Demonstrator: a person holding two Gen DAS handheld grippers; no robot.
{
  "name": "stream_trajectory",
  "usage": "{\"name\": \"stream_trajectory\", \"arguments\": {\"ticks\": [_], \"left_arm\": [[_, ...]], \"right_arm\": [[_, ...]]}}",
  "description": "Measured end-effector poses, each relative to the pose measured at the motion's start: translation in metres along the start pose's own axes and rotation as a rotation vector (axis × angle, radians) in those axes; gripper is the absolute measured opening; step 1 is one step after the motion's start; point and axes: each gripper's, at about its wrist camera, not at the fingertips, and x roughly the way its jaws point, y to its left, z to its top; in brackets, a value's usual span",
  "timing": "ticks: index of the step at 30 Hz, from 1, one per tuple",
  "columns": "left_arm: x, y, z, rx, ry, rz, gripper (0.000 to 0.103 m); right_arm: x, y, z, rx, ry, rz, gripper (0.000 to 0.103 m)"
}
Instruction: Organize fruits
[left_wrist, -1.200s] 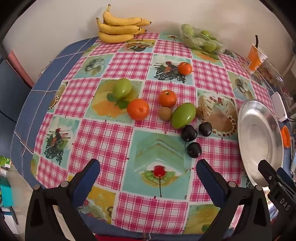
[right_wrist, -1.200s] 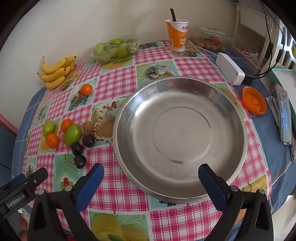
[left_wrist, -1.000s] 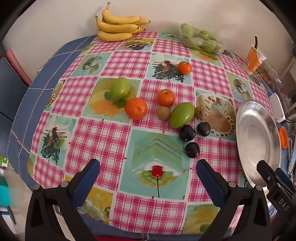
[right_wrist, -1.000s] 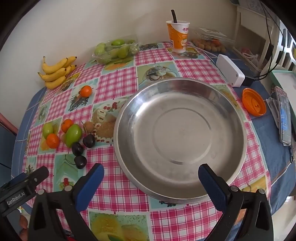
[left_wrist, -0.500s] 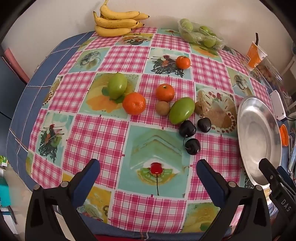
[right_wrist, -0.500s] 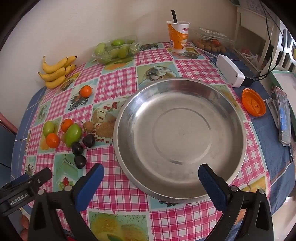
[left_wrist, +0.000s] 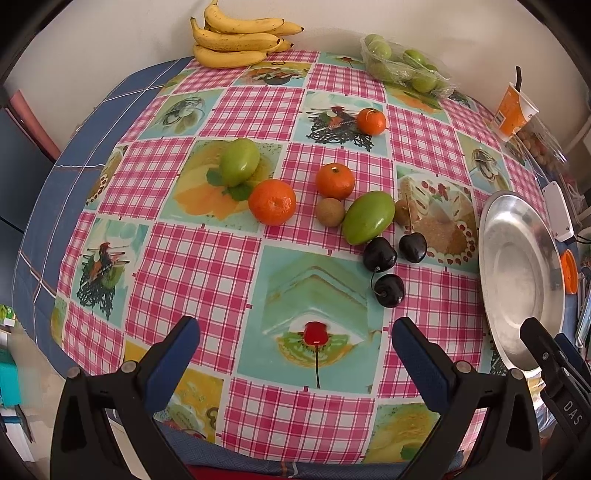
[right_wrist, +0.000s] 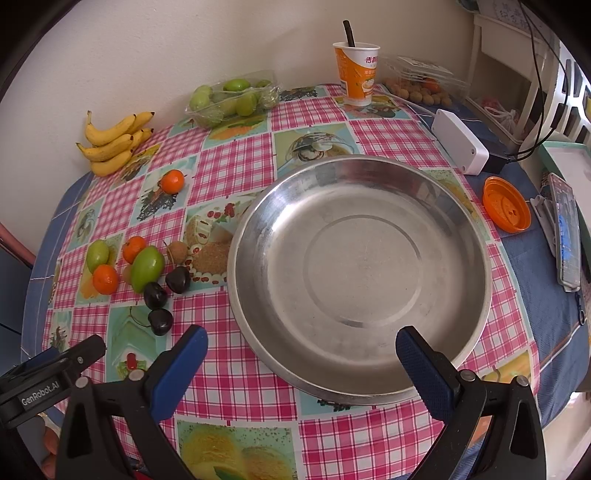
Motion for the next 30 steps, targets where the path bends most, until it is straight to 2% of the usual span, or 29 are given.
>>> {"name": "stream_trajectory", "arguments": {"ticks": [30], "left_arm": [[0.0047,0.0026,-0.0019,-0.011,0.011,0.006,0.103]], "right_arm": [[0.002,0.0003,-0.0009,0.0,0.0,0.0,0.103]]}}
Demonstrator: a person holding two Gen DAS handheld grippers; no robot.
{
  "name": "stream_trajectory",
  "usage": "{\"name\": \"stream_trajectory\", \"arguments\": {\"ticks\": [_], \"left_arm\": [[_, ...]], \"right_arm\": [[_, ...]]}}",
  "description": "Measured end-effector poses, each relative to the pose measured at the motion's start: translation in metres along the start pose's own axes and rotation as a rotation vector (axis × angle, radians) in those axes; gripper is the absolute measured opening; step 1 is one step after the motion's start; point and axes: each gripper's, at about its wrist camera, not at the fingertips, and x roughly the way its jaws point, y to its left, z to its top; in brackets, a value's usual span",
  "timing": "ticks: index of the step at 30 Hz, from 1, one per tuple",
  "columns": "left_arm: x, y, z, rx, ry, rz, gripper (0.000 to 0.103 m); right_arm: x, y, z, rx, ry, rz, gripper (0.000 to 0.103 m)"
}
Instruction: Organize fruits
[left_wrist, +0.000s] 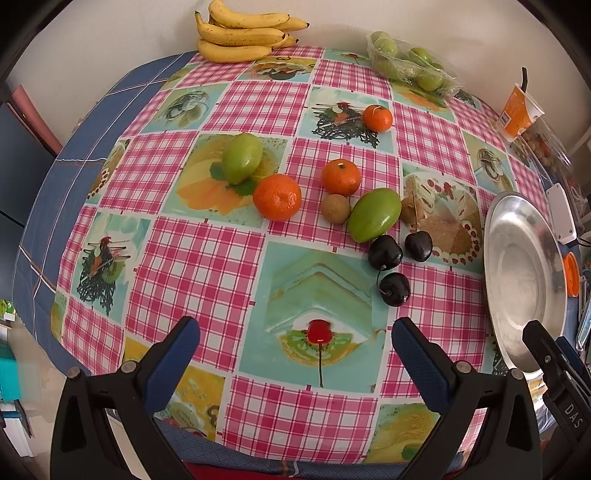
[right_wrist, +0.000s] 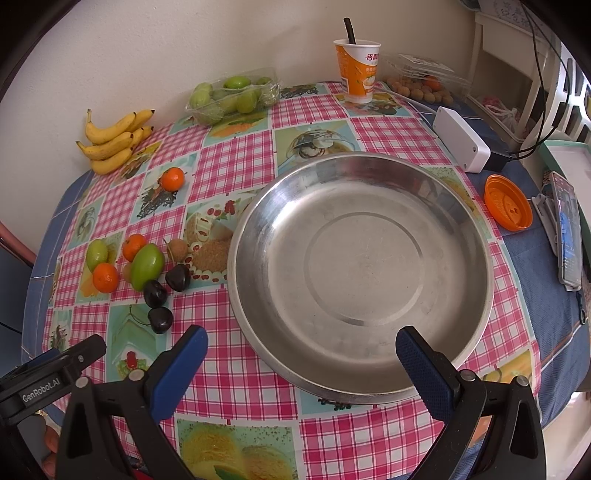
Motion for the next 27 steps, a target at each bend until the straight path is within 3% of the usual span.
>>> {"name": "stream_trajectory", "arguments": {"ticks": [27], "left_arm": [[0.0004,0.0006,-0.0003,0.002,0.0,-0.007,0.103]], "right_arm": [[0.0016,0.0012,-0.0013,-0.002,0.004,0.002,0.103]]}}
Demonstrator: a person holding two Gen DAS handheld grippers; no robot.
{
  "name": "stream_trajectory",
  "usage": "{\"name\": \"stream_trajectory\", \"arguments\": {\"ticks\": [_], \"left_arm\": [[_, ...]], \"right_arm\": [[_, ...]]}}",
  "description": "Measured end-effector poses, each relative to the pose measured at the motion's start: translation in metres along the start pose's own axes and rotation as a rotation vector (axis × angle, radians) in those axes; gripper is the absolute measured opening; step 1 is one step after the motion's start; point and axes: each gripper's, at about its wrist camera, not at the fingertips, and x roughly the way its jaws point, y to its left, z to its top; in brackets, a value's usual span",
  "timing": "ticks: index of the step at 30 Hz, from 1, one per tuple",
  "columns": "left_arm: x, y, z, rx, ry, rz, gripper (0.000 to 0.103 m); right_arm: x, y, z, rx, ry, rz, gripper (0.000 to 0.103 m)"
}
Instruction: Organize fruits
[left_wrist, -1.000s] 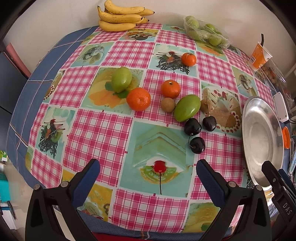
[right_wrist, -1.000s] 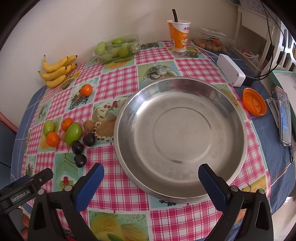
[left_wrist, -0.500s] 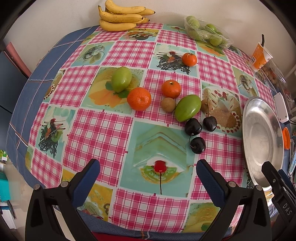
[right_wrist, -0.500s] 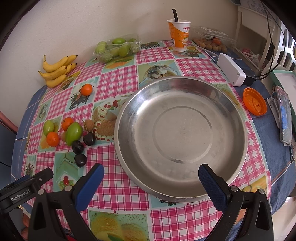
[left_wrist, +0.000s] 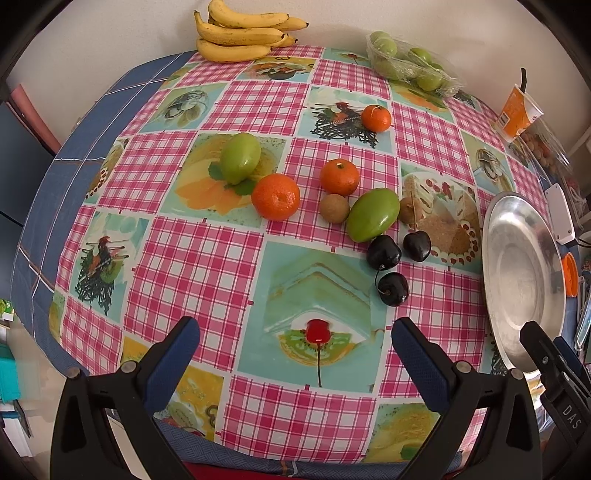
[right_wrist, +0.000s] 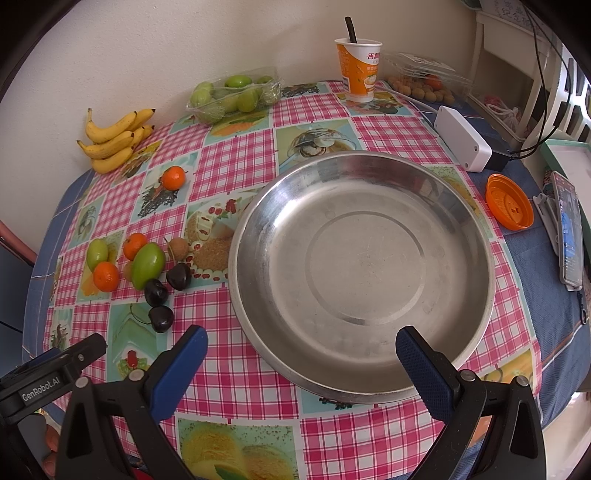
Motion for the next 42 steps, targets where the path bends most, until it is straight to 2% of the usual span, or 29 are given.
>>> {"name": "stream_trajectory", "arguments": {"ticks": [5,8,17,22,27,29,34,36,40,42], "left_arm": [[0.0,0.007,0.006,-0.031,-0.018,-0.035,0.103],[0.003,0.015,0.014,-0.046,-0.02,-0.007,0.103],[0.013,0.038,0.033,-0.132,0.024,-0.031,0.103],[0.009,0.05,0.045,-0.16,-0.03,-0.013,0.103],[0.013,0.06,0.054,-0.171,-0.065,-0.041,0.103],[0.017,0.061,0.056,-0.17,-0.06,-0.066,0.103],[0.029,0.055,0.059,-0.129,-0.02,-0.125,0.103],[0.03,0.055,0.062,-0.12,-0.013,-0.113,0.103],[0.03,0.059,0.067,-0.133,-0.02,-0.077,0.103],[0.032,0.062,0.068,-0.145,-0.015,-0.086,0.102]], "right_arm": [[0.003,0.006,0.0,-0.012,0.022,0.02,0.103],[0.006,0.014,0.004,-0.021,0.04,0.058,0.103],[0.013,0.053,0.022,-0.076,0.057,0.13,0.103],[0.021,0.085,0.032,-0.137,0.068,0.18,0.103],[0.031,0.109,0.033,-0.202,0.091,0.201,0.102],[0.035,0.116,0.033,-0.228,0.099,0.202,0.1],[0.05,0.123,0.025,-0.261,0.155,0.19,0.082],[0.059,0.123,0.023,-0.254,0.185,0.189,0.077],[0.069,0.126,0.018,-0.262,0.217,0.194,0.073],[0.071,0.129,0.017,-0.266,0.222,0.205,0.073]]}}
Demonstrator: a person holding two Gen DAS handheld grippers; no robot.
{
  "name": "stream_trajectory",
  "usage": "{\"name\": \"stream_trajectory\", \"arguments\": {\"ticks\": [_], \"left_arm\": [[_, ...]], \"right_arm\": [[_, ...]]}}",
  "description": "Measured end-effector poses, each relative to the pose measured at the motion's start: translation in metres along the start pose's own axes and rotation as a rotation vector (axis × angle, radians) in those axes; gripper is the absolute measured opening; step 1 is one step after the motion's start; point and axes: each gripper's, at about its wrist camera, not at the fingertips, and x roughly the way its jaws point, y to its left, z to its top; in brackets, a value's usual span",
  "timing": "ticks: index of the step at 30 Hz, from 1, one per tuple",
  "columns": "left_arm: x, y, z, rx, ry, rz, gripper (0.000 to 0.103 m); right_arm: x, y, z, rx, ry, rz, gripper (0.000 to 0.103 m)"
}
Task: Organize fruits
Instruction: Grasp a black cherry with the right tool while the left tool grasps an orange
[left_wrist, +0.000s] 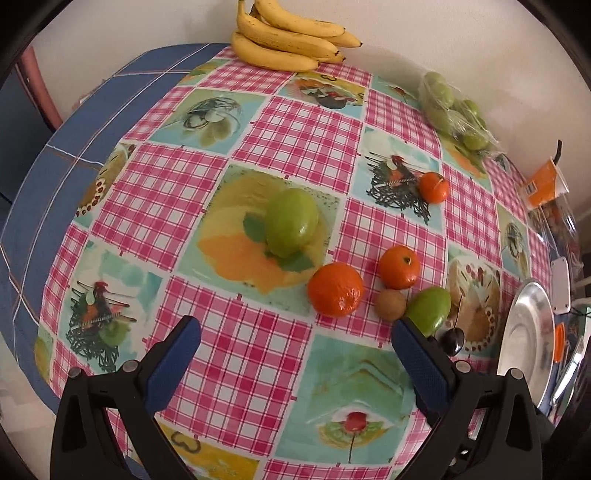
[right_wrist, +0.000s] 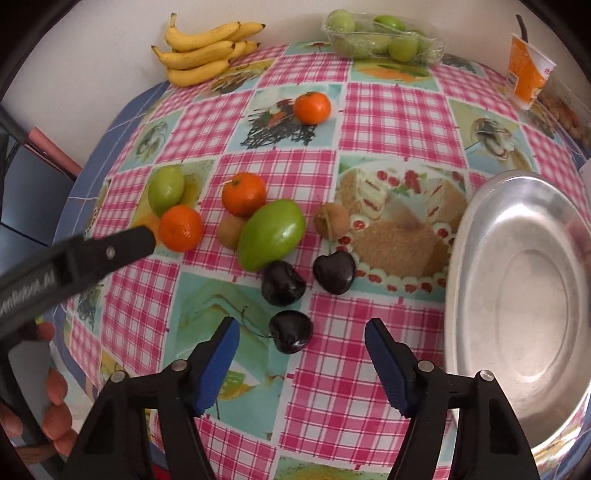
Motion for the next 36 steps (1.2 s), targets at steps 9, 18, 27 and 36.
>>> {"name": "stream_trajectory", "arguments": {"ticks": [9,18,27,36], "left_arm": [[0.011,-0.008,0.01,0.025,0.026,-0.029,0.083],[0.027,-0.021,0.019,0.062,0.056,-0.039,0.064],[0.038,-0.026,0.019,0.067,0.083,-0.046,0.041],[0.033,-0.022,0.014,0.047,0.083,-0.048,0.041]], "right_arm": [[0.023,0.014,0.005,-0.04,0.038,-0.035,0.052],[0.028,0.011,0.007,-0.034,0.053,-0.035,0.036],[0.029,0.014,0.006,-0.04,0.059,-0.024,0.03],[0.021,0.012,0.003,-0.035,0.049,-0.008,0.03]]}}
